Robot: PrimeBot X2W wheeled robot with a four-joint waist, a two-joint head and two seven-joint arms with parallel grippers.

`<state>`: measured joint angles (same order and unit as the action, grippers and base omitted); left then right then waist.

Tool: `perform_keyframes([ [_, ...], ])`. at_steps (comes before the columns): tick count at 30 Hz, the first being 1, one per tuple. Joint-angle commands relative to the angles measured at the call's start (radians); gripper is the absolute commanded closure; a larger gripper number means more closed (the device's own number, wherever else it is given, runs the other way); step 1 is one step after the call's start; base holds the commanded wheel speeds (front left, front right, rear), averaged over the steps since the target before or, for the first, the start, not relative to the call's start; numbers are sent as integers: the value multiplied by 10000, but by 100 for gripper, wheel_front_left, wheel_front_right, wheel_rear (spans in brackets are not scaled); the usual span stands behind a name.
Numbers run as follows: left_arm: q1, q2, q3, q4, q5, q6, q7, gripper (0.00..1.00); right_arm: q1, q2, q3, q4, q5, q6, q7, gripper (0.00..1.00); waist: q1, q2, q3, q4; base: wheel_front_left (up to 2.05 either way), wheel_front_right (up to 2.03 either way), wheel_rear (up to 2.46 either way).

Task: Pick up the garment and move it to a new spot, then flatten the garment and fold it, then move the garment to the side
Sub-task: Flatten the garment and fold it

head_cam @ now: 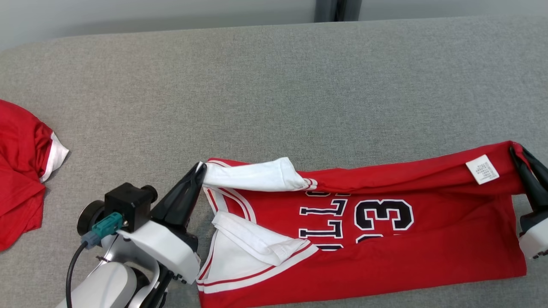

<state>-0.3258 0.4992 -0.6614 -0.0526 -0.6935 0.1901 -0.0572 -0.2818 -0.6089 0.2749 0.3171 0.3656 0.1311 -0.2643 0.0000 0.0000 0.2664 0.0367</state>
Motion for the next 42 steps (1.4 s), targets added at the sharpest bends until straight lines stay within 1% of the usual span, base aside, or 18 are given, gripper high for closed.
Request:
perform_keyframes([
  [1, 108, 105, 10, -84, -15, 33, 32, 100, 110, -86, 22, -28, -50, -8, -14, 100, 0, 0, -20, 5, 0, 0, 0],
  [5, 398, 422, -130, -425, -19, 38, 325, 100, 337, -267, 193, -75, -312, -8, -15, 100, 0, 0, -95, 18, 0, 0, 0],
  [18, 1127, 1621, -750, -1493, -221, -375, 1627, 100, 941, -848, 191, -368, -495, -8, -15, 100, 0, 0, -153, 5, 0, 0, 0],
  [22, 1265, 1967, -907, -1859, -360, -531, 2059, 100, 1225, -982, 238, -295, -62, -8, -15, 100, 0, 0, -188, -26, 0, 0, 0],
  [26, 1365, 2244, -1128, -2186, -473, -695, 2505, 100, 1328, -1219, 506, -324, 269, -8, -15, 100, 0, 0, -192, -73, 0, 0, 0],
  [29, 1393, 2368, -1199, -2351, -526, -694, 2755, 100, 1436, -1398, 741, -340, 523, -8, -15, 100, 0, 0, -187, -109, 0, 0, 0],
  [31, 1393, 2454, -1243, -2419, -518, -659, 2920, 100, 1508, -1447, 892, -240, 898, -8, -15, 100, 0, 0, -189, -130, 0, 0, 0],
  [32, 1396, 2501, -1285, -2436, -514, -667, 3017, 100, 1502, -1524, 957, -225, 1026, -8, -15, 71, 0, 0, -189, -137, 0, 0, 0],
  [33, 1449, 2571, -1397, -2477, -572, -737, 3213, 100, 1581, -1627, 1082, -191, 1424, -8, -15, 0, 0, 0, -199, -141, 0, 0, 0],
  [34, 1449, 2571, -1397, -2477, -572, -737, 3213, 100, 1581, -1627, 1082, -191, 1424, -8, -15, 0, 0, 0, -199, -141, 0, 0, 0],
  [37, 1468, 2648, -1499, -2567, -598, -788, 3431, 100, 1739, -1890, 1266, -317, 1962, -8, -15, 0, 0, 0, -216, -163, 0, 0, 0],
  [38, 1457, 2647, -1490, -2598, -562, -748, 3394, 91, 1764, -1996, 1223, -314, 2154, -8, -15, 0, 0, 0, -207, -176, 0, 0, 0],
  [39, 1473, 2639, -1490, -2610, -566, -708, 3384, 58, 1765, -2085, 1139, -295, 2287, -8, -15, 0, 0, 0, -198, -190, 0, 0, 0],
  [40, 1510, 2673, -1562, -2626, -580, -754, 3466, 28, 1782, -2103, 1041, -241, 2430, -8, -15, 0, 0, 0, -201, -205, 0, 0, 0],
  [41, 1546, 2723, -1628, -2653, -608, -829, 3547, 2, 1771, -2083, 897, -167, 2556, -8, -15, 0, 0, 0, -205, -224, 0, 0, 0],
  [42, 1541, 2739, -1655, -2698, -659, -866, 3609, 0, 1738, -2043, 753, -91, 2655, -8, -15, 0, 0, 0, -197, -241, 0, 0, 0],
])
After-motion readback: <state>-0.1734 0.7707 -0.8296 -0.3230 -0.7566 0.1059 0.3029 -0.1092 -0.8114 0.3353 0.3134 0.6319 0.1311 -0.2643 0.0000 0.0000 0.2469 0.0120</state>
